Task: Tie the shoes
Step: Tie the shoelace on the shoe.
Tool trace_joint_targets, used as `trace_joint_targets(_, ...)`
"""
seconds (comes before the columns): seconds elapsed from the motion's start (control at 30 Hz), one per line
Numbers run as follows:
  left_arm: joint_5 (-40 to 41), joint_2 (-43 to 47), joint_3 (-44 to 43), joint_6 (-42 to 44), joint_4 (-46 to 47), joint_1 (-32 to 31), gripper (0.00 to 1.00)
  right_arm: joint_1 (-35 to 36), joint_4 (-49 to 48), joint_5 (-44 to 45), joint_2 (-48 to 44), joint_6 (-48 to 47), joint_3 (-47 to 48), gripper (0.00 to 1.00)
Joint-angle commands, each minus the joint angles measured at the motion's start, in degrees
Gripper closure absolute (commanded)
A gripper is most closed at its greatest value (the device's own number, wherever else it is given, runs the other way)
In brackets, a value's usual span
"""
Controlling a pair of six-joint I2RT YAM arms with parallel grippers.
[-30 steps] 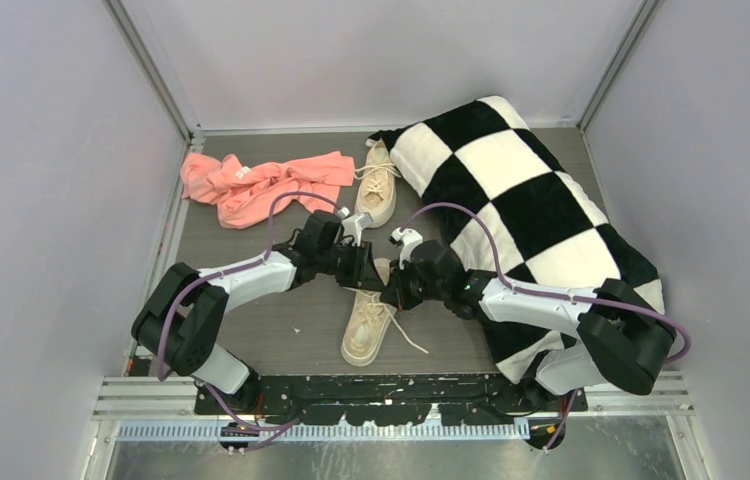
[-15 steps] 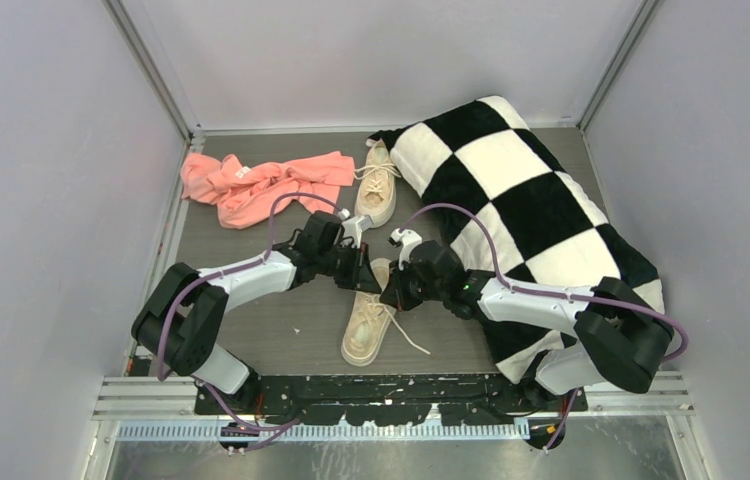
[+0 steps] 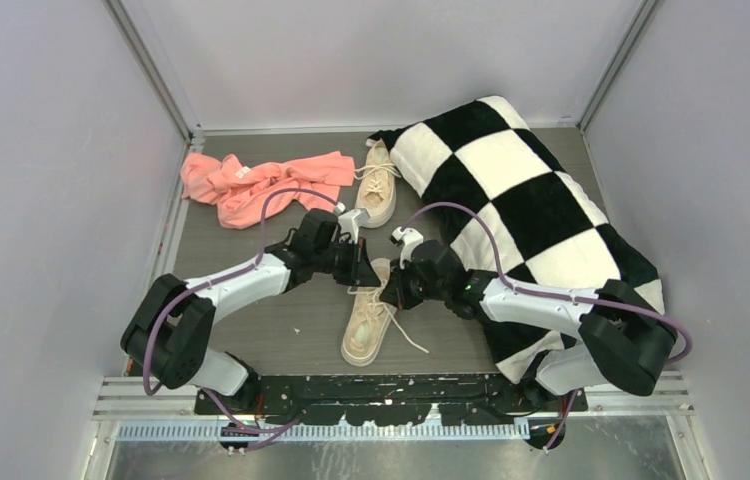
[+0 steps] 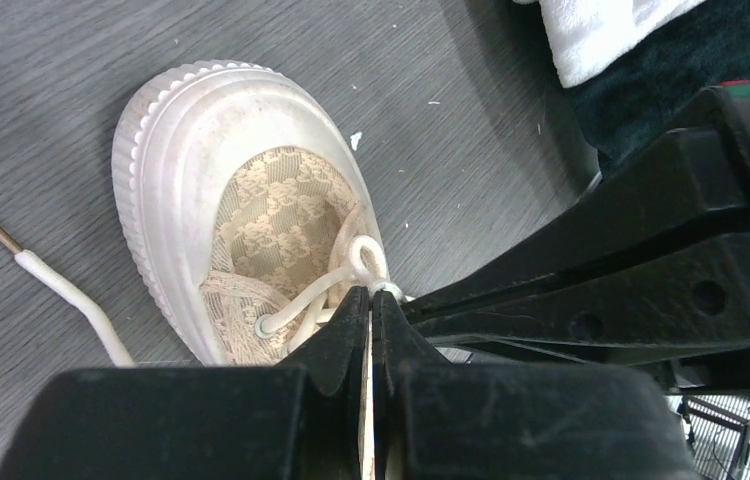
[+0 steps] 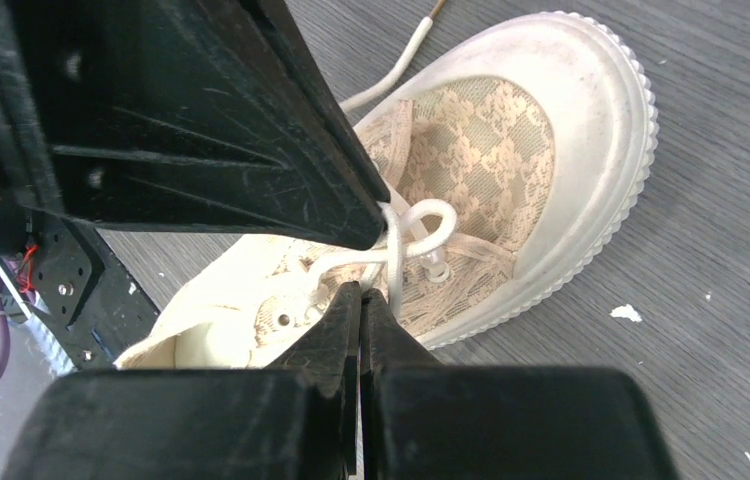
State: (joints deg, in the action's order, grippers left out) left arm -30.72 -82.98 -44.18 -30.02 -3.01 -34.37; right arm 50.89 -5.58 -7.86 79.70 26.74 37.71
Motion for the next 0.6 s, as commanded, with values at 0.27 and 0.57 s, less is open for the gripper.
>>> trace_joint_targets(0.27,3.8,2.8,1.3,-1.0,2.3,0.2,0.99,0.3,1.1,1.9,-6.1,0.4,-1.0,0.99)
trace_joint_targets(0.57,5.3,5.1,3.3,-1.9,2.7,0.9,0.99,0.2,3.1,2.7,-8.7,0.8,-3.2,0.99)
